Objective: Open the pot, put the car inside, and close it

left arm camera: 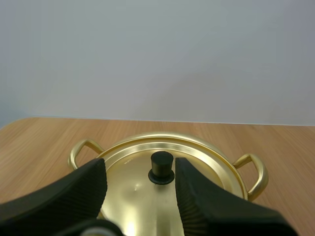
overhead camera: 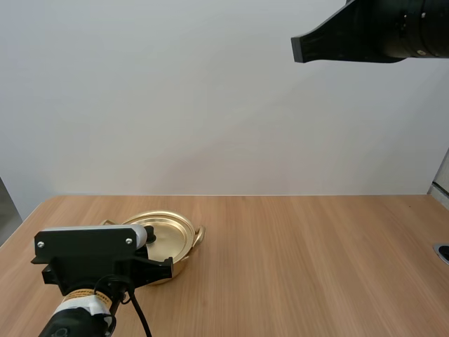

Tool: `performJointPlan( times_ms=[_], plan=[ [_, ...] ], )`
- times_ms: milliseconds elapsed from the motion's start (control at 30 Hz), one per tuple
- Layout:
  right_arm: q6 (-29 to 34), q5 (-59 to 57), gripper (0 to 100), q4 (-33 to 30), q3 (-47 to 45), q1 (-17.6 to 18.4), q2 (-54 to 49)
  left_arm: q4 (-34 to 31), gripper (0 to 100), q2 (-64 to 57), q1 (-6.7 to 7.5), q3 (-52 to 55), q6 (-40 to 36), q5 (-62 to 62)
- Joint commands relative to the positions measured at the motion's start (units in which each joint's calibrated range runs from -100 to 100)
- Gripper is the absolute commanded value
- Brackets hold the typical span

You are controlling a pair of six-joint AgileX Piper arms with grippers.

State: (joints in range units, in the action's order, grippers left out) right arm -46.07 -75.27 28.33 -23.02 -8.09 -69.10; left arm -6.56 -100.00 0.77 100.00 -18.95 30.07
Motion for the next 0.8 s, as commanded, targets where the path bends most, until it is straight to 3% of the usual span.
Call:
performJointPlan(
  times_ms=[0, 767],
  plan=[
    [-0.1, 0.0, 0, 0.1, 0.0, -0.1, -0.1, -0.1, 70, 0.0, -0.02, 0.0, 0.0, 0.0],
    [0.0, 1.5, 0, 0.6, -2.8, -0.1, -0.1, -0.1, 70, 0.0, -0.02, 0.0, 0.0, -0.8]
  ],
)
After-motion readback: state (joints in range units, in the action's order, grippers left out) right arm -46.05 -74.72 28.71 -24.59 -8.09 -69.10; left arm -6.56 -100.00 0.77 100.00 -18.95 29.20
